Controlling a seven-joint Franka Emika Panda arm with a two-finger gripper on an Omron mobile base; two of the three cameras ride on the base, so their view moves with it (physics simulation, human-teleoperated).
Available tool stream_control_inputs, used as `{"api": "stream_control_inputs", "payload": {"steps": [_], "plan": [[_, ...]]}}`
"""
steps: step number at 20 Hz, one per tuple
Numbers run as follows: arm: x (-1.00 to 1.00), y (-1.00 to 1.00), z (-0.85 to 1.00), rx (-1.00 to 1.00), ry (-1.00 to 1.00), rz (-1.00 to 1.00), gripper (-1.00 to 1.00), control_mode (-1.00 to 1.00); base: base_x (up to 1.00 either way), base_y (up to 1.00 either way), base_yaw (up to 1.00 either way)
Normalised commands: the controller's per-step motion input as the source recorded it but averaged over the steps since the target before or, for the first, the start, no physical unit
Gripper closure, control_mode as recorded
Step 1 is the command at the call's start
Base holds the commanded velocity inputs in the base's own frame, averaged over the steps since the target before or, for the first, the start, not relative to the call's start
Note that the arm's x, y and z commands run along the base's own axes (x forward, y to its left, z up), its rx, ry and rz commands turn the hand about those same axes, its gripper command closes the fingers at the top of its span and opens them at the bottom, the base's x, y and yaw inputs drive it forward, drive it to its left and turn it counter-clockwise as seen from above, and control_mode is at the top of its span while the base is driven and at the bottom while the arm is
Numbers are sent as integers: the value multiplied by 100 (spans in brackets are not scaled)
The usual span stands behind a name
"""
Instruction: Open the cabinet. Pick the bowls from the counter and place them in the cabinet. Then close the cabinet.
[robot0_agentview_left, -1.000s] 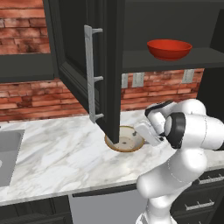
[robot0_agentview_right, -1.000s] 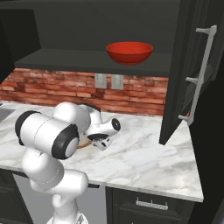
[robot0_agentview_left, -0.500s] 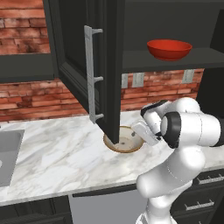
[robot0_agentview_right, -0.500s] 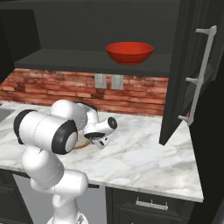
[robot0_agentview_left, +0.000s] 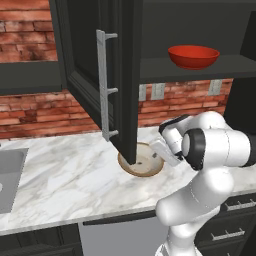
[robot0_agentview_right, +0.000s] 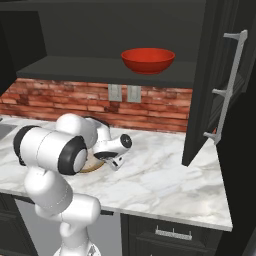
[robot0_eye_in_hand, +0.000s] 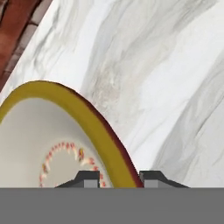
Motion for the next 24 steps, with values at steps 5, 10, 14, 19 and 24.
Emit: {"api": "stream_control_inputs", "payload": {"steps": [5, 10, 14, 19, 24], "plan": [[-25, -43, 21, 7, -14, 0, 100, -100, 0, 0, 0], [-23, -55, 54, 11, -14, -3, 100, -100, 0, 0, 0], [-4, -25, 76, 8, -6, -5, 100, -100, 0, 0, 0], [-1, -10, 64, 4, 3, -10, 100, -100, 0, 0, 0], [-16, -4, 50, 0, 4, -16, 100, -100, 0, 0, 0]]}}
